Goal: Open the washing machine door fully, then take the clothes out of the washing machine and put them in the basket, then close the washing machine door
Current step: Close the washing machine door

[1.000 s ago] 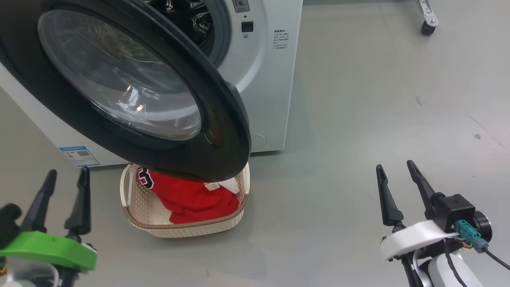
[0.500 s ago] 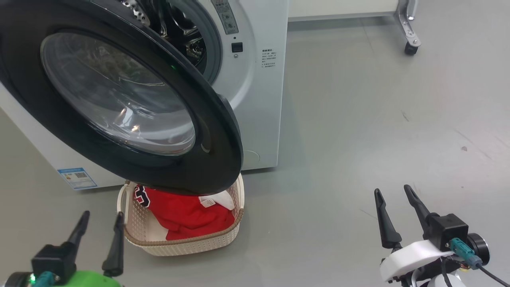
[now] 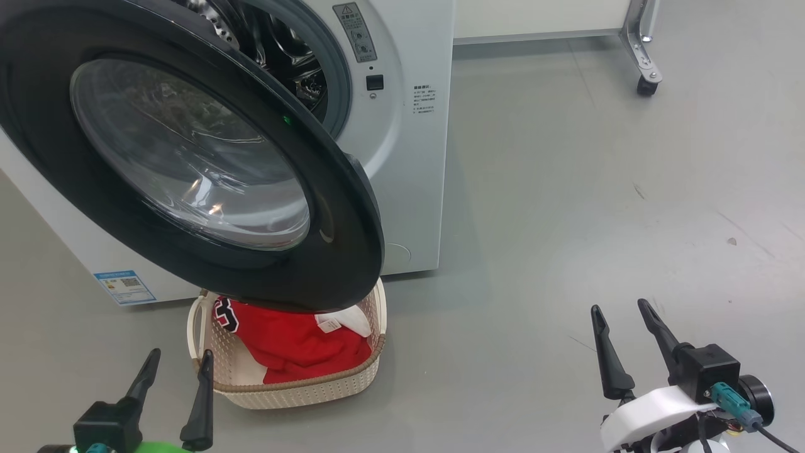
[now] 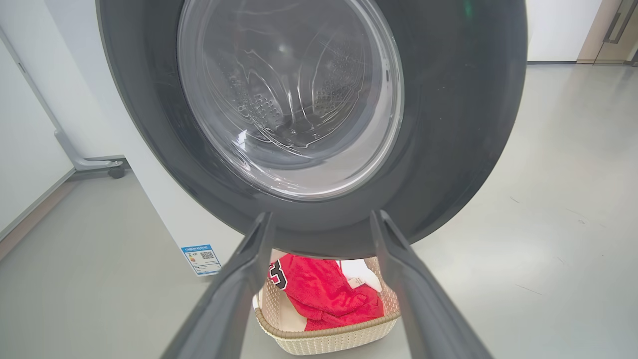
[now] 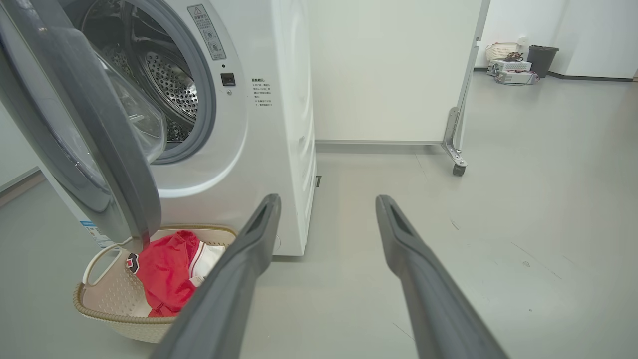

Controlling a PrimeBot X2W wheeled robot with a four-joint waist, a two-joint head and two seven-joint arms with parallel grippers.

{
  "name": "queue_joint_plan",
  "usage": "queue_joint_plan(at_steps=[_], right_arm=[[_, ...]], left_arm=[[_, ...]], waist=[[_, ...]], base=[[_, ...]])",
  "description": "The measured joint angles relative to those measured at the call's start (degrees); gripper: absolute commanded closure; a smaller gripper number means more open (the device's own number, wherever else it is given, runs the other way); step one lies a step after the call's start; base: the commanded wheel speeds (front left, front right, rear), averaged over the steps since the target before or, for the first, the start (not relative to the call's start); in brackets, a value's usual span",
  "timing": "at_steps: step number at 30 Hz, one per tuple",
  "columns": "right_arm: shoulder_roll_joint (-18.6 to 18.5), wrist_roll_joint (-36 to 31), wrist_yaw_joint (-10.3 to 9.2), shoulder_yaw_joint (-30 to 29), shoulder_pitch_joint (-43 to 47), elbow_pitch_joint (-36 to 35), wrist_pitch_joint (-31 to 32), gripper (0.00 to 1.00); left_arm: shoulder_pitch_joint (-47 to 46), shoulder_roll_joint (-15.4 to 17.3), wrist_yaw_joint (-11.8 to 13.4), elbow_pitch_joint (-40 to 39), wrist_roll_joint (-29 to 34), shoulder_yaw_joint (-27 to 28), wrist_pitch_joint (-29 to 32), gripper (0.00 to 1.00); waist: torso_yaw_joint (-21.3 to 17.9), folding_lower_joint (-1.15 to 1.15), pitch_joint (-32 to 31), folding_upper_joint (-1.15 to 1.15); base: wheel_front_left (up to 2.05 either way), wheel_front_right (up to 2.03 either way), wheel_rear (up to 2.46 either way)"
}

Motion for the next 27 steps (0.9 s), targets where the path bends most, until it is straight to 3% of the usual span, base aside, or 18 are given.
queue_joint_plan(at_steps=[19, 20, 21, 27], right_arm=[[-0.4, 0.0, -0.43, 0.0, 0.3, -1.6, 1.1, 0.00], [-0.4, 0.0, -0.42, 0.0, 0.3, -1.6, 1.2, 0.60], [-0.3, 0.3, -0.40, 0.1, 0.4, -1.6, 1.5, 1.00], [-0.3, 0.7, -0.36, 0.2, 0.9, -1.9, 2.4, 1.00]], left_arm=[[0.2, -1.5, 0.5, -0.8, 2.8, 0.2, 0.0, 0.00], [0.2, -1.5, 0.5, -0.9, 2.9, 0.2, 0.0, 0.00], [0.2, -1.6, 0.5, -1.0, 3.0, 0.2, 0.0, 0.00], [0.2, -1.8, 0.5, -1.3, 3.7, 0.4, 0.0, 0.00]], waist=[[0.7, 0.00, 0.2, 0.00], [0.8, 0.00, 0.3, 0.00], [0.8, 0.00, 0.3, 0.00], [1.0, 0.00, 0.8, 0.00]], base=[[0.00, 0.00, 0.00], [0.00, 0.00, 0.00], [0.00, 0.00, 0.00], [0.00, 0.00, 0.00]])
